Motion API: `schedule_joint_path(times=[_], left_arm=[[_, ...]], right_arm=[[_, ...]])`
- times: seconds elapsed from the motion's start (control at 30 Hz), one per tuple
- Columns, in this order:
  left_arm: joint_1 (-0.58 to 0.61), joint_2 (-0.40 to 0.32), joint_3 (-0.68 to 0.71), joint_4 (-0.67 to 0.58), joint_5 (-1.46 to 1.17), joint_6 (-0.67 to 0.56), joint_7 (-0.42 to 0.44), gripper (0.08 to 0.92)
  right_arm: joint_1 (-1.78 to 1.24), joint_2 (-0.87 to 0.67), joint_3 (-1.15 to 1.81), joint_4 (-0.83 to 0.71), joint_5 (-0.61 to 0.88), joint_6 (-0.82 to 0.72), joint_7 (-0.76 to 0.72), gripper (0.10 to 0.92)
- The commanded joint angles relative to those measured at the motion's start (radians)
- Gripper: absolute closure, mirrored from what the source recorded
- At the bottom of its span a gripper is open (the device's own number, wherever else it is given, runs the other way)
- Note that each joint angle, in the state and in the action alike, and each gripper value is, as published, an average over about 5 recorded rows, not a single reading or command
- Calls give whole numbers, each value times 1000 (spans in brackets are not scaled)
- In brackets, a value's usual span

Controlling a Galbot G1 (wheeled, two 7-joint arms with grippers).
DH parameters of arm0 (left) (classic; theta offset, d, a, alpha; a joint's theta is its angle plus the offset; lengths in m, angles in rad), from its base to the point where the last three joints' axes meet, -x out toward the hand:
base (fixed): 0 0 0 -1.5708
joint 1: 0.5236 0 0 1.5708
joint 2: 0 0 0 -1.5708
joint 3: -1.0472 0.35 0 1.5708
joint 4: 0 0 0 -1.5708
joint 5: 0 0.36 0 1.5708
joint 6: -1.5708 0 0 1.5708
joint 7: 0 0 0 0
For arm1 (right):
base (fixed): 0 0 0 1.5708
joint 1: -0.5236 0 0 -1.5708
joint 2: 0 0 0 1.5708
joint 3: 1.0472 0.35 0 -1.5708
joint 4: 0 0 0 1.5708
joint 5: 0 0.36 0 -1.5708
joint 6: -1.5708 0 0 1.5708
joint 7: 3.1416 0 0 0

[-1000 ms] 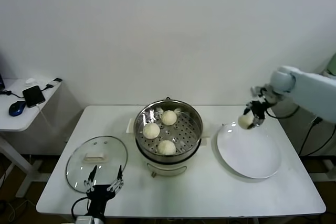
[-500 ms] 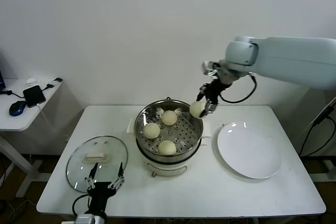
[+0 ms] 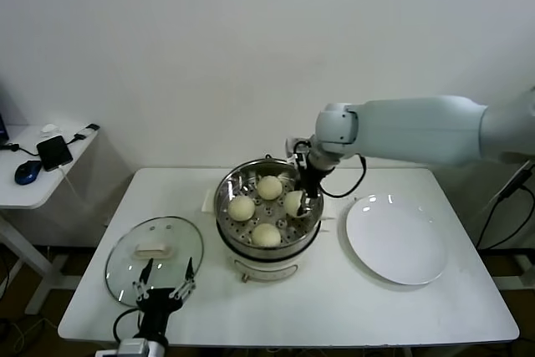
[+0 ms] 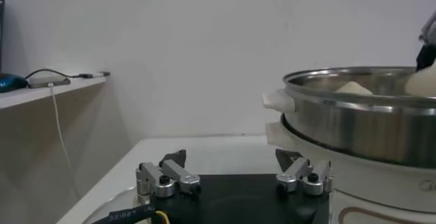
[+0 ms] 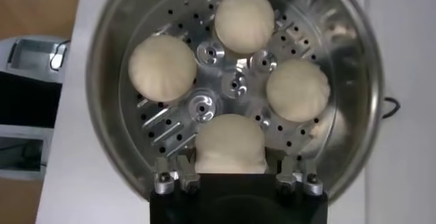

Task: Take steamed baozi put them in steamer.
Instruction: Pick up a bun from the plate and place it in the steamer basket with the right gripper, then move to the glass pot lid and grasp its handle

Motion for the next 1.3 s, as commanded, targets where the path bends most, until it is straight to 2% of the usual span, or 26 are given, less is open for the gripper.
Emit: schedule_joint_path(times=[0.03,0.17,0.43,0.53,0.63,0.7,0.8,0.9,1.03,1.13,1.3], left_arm=[[0,-1,0,2,0,0,1,177],[-5,-1,1,3,-1,4,2,177],[-6,3,-1,-2,-12,10,1,177],[-5,6,-1,-8,-13,14,1,177],[0,11,-2,-15,-13,14,4,177],[7,16,-2,-22,-12,13,10,177],[17,20,-1,-34,-13,8,15,177],[22,19,1,-46,-17,4,14,177],[20,19,3,-55,-16,0,19,177],[14,26,4,-53,-7,-5,50,177],[-20,32,-3,-44,-2,-59,94,177]], right_arm=[[-131,42,26,-67,-43,-39,48,355],[-133,37,56,-73,-34,-21,56,351],[-5,-23,78,-53,24,131,-77,211],[64,-81,73,-43,55,191,-163,204],[92,-162,128,-43,80,210,-171,203],[61,-226,216,-48,88,202,-88,203],[-92,-329,461,-57,67,200,166,202],[-297,-414,758,-60,-4,205,415,203],[-570,-525,1109,-23,-112,191,625,203],[-795,-609,1325,35,-159,200,733,202],[-1255,-674,1752,120,-297,337,750,203]])
